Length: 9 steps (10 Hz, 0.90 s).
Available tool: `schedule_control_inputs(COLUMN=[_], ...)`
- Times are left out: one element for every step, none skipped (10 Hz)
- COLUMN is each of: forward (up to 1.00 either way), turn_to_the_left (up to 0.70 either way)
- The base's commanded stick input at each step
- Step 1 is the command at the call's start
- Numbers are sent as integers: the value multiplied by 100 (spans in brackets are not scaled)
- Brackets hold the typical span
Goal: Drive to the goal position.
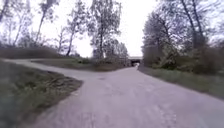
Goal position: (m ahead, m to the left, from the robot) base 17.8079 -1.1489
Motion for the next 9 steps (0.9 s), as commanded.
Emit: schedule_control_inputs(forward=[100, 100, 100, 100, 100, 100, 100, 100, 100], turn_to_the_left=[0, 0, 0, 0, 0, 0, 0, 0, 0])
